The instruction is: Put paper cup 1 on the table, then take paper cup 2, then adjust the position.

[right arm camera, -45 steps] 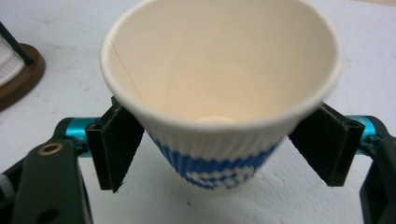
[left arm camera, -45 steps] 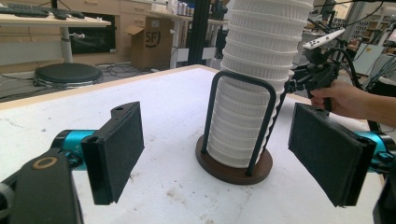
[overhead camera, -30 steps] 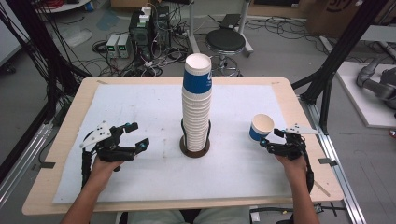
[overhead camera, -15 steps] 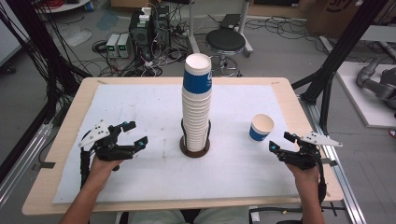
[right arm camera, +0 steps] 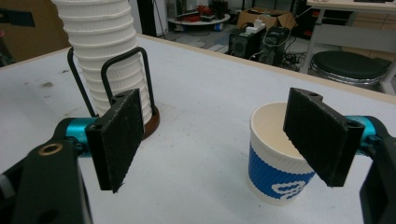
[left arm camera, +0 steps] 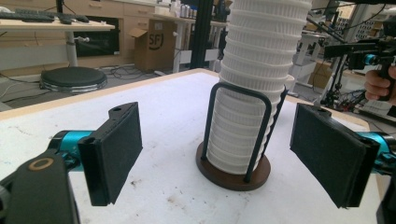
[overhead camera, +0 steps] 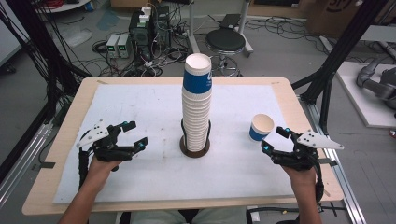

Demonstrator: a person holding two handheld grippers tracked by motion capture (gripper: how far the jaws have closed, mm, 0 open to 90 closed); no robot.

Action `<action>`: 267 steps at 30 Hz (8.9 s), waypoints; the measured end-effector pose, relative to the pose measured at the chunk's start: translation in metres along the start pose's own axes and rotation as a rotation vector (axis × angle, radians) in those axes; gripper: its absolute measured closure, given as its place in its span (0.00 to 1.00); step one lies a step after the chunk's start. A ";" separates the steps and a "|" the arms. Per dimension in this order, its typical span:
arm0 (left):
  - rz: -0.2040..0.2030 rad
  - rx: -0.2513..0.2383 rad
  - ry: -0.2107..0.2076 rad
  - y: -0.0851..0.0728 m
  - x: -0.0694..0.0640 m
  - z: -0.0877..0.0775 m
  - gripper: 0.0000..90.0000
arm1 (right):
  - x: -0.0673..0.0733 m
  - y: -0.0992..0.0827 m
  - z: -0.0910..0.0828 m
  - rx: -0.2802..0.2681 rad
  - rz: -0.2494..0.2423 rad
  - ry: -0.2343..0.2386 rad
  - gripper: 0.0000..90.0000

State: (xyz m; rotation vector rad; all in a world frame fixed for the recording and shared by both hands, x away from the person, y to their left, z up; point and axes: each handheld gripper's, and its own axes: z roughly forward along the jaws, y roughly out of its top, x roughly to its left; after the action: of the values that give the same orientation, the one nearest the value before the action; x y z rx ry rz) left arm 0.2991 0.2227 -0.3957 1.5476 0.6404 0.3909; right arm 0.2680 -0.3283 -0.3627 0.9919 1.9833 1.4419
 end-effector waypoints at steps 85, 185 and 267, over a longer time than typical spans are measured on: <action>0.158 0.086 -0.231 0.216 -0.045 0.106 0.18 | 0.004 0.001 0.013 0.038 0.026 0.107 0.23; 0.072 0.024 -0.114 0.088 -0.008 0.005 0.33 | 0.020 -0.006 0.039 0.048 -0.027 0.180 0.23; 0.115 0.084 -0.494 0.044 -0.101 0.090 0.34 | 0.103 0.004 0.089 0.017 -0.098 0.688 0.23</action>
State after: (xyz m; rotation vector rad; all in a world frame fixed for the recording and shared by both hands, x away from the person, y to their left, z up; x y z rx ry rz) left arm 0.2814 0.0897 -0.3467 1.6836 0.1844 0.0574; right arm 0.2718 -0.1940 -0.3844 0.4082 2.4622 1.8796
